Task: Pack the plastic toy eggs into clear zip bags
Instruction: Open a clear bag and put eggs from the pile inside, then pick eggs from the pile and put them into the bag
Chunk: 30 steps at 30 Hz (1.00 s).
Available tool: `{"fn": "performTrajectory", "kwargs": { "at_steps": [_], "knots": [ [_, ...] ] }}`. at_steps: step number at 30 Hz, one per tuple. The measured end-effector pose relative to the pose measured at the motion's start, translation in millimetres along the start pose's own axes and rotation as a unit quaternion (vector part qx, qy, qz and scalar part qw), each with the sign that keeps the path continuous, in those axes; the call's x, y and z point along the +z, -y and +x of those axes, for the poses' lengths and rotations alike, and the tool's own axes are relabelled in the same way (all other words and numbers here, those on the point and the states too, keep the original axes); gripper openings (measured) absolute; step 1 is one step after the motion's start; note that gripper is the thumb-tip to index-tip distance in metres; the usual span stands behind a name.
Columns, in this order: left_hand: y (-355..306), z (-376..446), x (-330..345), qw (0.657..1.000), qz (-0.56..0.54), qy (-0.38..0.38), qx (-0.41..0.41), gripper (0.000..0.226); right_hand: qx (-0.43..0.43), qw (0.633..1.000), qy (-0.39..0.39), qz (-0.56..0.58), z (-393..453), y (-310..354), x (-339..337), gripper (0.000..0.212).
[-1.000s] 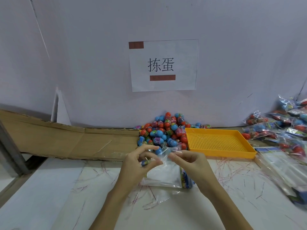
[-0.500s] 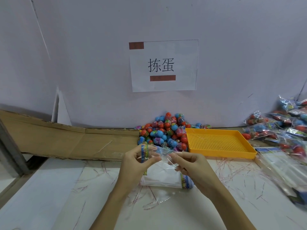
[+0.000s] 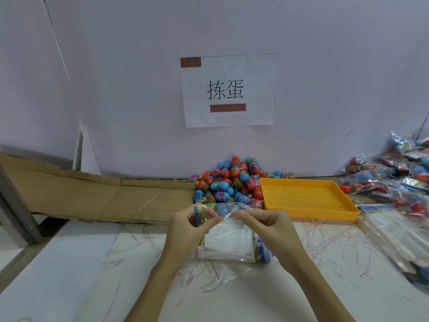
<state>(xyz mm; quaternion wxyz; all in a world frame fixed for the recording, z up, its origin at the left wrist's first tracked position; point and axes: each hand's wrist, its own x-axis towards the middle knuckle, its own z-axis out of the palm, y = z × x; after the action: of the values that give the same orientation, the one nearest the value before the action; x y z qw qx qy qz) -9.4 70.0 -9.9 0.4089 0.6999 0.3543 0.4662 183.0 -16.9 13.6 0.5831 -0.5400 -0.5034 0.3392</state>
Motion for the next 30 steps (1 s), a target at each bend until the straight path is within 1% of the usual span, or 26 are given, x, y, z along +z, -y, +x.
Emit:
{"fn": "performTrajectory", "kwargs": {
  "at_steps": [5, 7, 9, 12, 14, 16, 18, 21, 23, 24, 25, 26, 27, 28, 29, 30],
  "knots": [
    [-1, -1, 0, 1.000, 0.017, 0.016, 0.021, 0.019, 0.003, 1.000, 0.000, 0.008, 0, -2, 0, 0.029],
    [0, -1, 0, 0.999, 0.026, 0.015, 0.014, 0.021, 0.004, 1.000, 0.008, 0.025, -1, -1, 0, 0.023],
    [1, -1, 0, 1.000, 0.025, 0.011, 0.012, 0.024, 0.012, 0.998, 0.017, 0.059, 0, -3, 0, 0.025],
    [0, -1, -1, 1.000, -0.011, 0.003, 0.010, 0.028, 0.082, 0.984, 0.055, 0.149, 1, -3, 0, 0.037],
    [1, -1, -1, 1.000, -0.019, 0.006, 0.015, 0.027, 0.126, 0.977, 0.081, 0.153, 1, -3, -1, 0.038],
    [2, -1, 0, 1.000, -0.009, 0.012, 0.023, 0.027, 0.144, 0.976, 0.100, 0.133, 0, -3, -1, 0.032],
    [1, -1, 0, 1.000, -0.002, 0.014, 0.020, 0.029, 0.138, 0.980, 0.103, 0.100, -1, -2, -1, 0.031],
    [-2, 0, -1, 0.998, -0.044, 0.029, 0.016, 0.028, 0.108, 0.987, 0.079, 0.085, -1, -2, -1, 0.042],
    [-4, 1, 0, 0.997, -0.069, 0.022, 0.006, 0.040, 0.054, 0.995, 0.064, 0.052, -2, -1, -1, 0.041],
    [-5, 2, -1, 0.998, -0.058, 0.005, 0.009, 0.055, 0.023, 0.998, 0.058, 0.028, -2, -1, -1, 0.039],
    [-4, 3, -2, 0.999, -0.017, -0.017, 0.030, 0.073, -0.003, 0.998, 0.057, 0.009, -2, -1, -1, 0.042],
    [-1, 4, -5, 0.995, 0.054, -0.032, 0.075, 0.090, -0.024, 0.998, 0.063, -0.015, -3, -1, 0, 0.047],
    [1, 4, -7, 0.979, 0.147, -0.032, 0.139, 0.101, -0.047, 0.995, 0.069, -0.051, -4, -2, 1, 0.052],
    [3, 4, -8, 0.947, 0.244, -0.025, 0.207, 0.106, -0.074, 0.990, 0.074, -0.098, -5, -4, 3, 0.055],
    [3, 4, -8, 0.908, 0.326, -0.010, 0.263, 0.106, -0.097, 0.982, 0.084, -0.140, -6, -7, 7, 0.056],
    [2, 3, -5, 0.873, 0.382, 0.006, 0.302, 0.103, -0.112, 0.976, 0.093, -0.164, -8, -10, 11, 0.055]
  ]
}}
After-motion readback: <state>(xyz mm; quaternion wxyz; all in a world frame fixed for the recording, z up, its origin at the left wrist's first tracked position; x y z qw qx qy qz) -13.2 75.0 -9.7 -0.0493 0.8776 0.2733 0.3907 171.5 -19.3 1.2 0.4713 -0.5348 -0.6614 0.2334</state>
